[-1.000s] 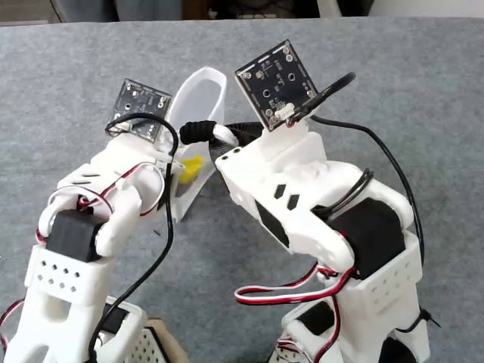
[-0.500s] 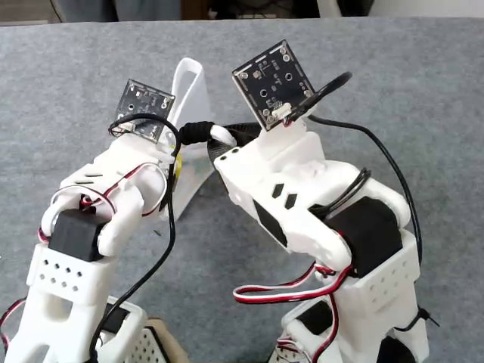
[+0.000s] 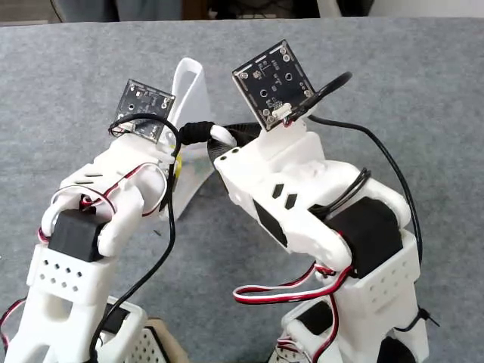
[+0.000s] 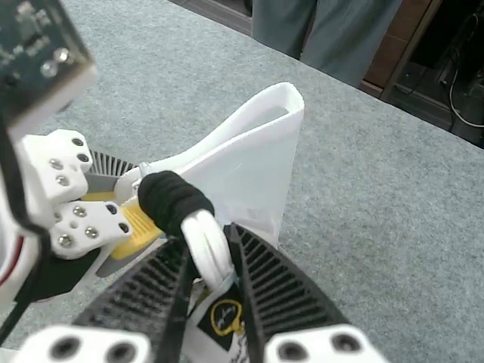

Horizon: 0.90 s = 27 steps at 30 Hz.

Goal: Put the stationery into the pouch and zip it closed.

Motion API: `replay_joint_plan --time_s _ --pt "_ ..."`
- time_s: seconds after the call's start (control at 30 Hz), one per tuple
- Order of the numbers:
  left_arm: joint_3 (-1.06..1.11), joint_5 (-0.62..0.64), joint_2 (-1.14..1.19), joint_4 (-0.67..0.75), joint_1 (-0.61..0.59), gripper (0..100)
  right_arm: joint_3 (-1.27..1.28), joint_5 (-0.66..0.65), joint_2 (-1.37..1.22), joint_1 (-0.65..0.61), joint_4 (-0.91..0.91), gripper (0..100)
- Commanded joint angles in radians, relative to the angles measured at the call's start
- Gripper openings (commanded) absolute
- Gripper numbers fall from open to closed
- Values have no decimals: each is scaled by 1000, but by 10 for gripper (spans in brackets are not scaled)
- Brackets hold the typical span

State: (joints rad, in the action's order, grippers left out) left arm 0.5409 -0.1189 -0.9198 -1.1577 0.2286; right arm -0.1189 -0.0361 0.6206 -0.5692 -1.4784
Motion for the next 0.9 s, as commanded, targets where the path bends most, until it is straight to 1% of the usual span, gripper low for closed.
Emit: replay_joint_plan --time_s 0.0,0.43,0.53,0.6,0.87 --pt "-54 8 -9 15 -2 30 -36 12 2 12 -6 12" --pt "-54 6 -9 3 -5 31 -36 12 2 12 -14 12" --pt "-54 8 -9 3 -30 84 -36 12 2 12 -14 12" --pt "-54 34 -11 3 -50 115 -36 12 2 12 -12 12" --pt "-56 52 -11 11 -51 116 -36 12 2 12 -11 12"
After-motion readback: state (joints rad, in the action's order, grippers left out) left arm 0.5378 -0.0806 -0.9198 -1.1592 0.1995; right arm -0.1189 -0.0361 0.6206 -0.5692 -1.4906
